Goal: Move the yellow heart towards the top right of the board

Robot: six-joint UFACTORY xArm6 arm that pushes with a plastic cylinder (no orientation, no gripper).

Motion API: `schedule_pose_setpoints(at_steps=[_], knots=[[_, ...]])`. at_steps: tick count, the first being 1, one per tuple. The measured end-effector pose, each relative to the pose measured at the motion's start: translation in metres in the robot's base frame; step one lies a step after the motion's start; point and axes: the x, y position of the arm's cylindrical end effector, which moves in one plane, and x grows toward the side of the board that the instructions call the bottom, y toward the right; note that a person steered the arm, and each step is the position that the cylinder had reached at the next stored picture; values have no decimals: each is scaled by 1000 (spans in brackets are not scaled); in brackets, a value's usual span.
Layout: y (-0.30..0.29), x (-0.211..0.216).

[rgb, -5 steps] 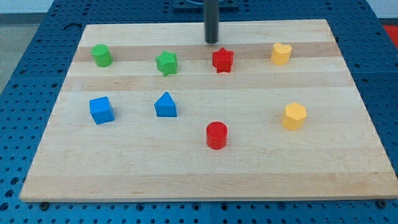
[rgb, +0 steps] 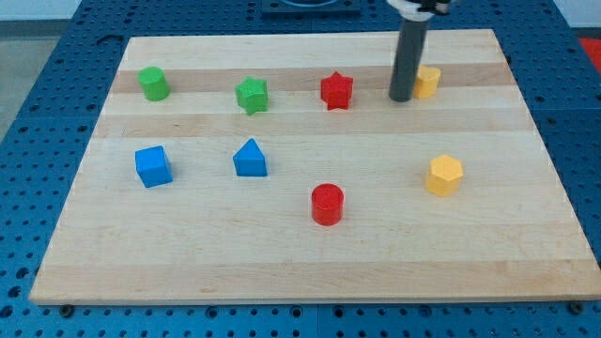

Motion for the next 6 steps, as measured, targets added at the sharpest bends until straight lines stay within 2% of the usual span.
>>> schedule_pose_setpoints(at_steps=[2, 3, 5, 6], knots=[[58, -38], [58, -72], [53, -70], [62, -87]])
